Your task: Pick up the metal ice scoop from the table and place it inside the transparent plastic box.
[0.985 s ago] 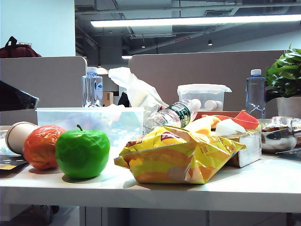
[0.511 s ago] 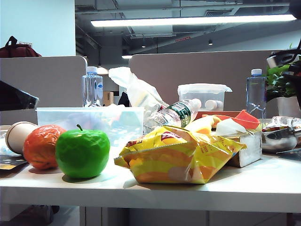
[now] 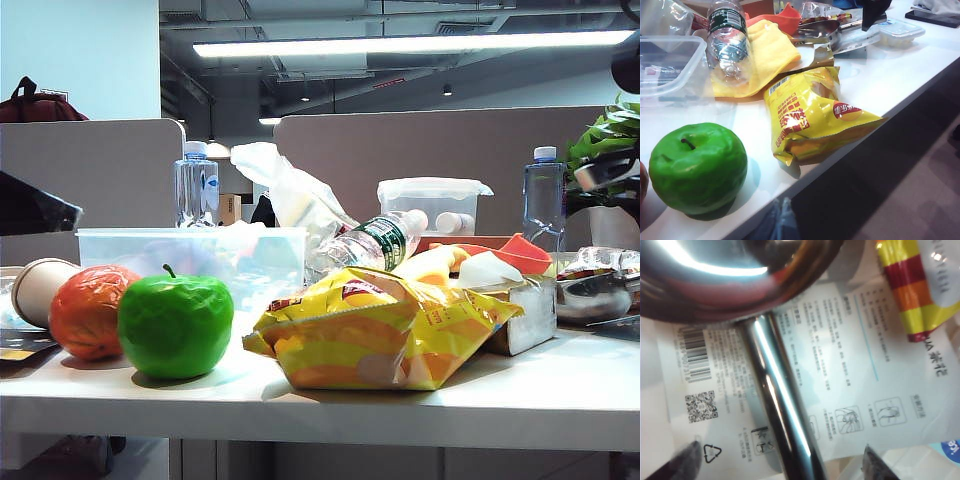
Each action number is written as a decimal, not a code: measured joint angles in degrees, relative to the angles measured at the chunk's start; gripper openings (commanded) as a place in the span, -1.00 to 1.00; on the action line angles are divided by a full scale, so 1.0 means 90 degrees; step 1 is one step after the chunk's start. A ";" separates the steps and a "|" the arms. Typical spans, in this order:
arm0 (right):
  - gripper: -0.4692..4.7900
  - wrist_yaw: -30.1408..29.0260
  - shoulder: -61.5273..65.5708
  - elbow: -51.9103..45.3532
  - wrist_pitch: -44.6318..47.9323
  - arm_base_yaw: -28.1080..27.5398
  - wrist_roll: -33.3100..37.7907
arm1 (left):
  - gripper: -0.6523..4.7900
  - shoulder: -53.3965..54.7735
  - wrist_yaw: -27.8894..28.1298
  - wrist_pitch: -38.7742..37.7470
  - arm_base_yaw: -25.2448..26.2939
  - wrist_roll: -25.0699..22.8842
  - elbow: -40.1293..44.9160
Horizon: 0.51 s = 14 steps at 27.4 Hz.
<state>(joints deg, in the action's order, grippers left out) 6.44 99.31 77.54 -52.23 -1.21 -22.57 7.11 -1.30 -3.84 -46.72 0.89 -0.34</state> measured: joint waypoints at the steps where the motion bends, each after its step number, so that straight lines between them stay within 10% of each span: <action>1: 0.73 0.0000 0.0027 0.0000 -0.0002 -0.0002 0.0000 | -0.78 0.0000 0.0000 0.0000 0.0000 0.0000 0.0000; 6: 0.25 -0.0002 0.0270 0.0000 -0.0002 0.0002 0.0000 | -0.78 0.0000 0.0000 0.0000 0.0000 0.0000 0.0000; 9: -0.81 0.0002 0.0367 0.0000 -0.0002 0.0002 0.0005 | -0.78 0.0000 0.0000 0.0000 0.0000 0.0000 0.0000; 14: -0.85 0.0240 0.0376 -0.0002 -0.0044 0.0024 -0.0049 | -0.78 0.0000 0.0000 -0.0002 -0.0002 0.0000 0.0000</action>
<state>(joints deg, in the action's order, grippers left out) 8.60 102.69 77.52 -52.62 -0.99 -23.00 7.11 -1.30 -3.86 -46.74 0.89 -0.34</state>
